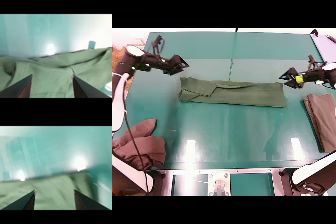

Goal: Fold the shirts.

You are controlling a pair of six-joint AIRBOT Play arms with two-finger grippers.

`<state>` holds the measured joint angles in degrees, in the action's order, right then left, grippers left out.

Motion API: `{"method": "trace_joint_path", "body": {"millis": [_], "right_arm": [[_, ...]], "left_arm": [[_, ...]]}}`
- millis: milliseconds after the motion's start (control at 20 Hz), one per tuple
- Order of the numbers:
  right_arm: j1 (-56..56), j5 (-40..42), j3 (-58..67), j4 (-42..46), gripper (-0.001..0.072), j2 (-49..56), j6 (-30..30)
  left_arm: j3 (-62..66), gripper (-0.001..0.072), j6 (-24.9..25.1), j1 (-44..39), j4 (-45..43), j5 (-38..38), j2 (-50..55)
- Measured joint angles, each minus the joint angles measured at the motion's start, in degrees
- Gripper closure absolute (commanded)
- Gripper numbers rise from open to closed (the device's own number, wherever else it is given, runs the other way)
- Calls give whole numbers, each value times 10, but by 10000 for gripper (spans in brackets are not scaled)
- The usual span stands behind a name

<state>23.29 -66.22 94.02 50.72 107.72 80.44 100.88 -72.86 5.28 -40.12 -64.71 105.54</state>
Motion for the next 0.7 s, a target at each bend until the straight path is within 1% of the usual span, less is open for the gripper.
{"method": "trace_joint_path", "body": {"millis": [150,200,250,300,350,400,450,500,550,700], "right_arm": [[34,-38,-18,14,177,5,-21],[39,-44,-28,15,177,9,-30],[42,-51,-38,14,177,14,-39],[43,-56,-45,2,177,20,-48],[42,-61,-50,-8,178,27,-60],[39,-66,-55,-20,229,33,-71],[33,-70,-59,-27,469,40,-83],[27,-76,-61,-35,662,47,-91],[20,-80,-63,-53,688,54,-97],[7,-87,-38,-52,695,57,-110]], "left_arm": [[30,134,-13,13,1,-49,2],[35,163,-15,14,2,-57,2],[38,334,-19,12,2,-64,2],[41,540,-21,8,1,-70,2],[43,678,-21,1,2,-74,2],[44,679,-22,-7,3,-77,2],[45,679,-23,-16,3,-80,2],[46,680,-23,-27,3,-79,2],[46,679,-24,-40,3,-76,3],[47,679,-25,-92,2,-41,8]]}}
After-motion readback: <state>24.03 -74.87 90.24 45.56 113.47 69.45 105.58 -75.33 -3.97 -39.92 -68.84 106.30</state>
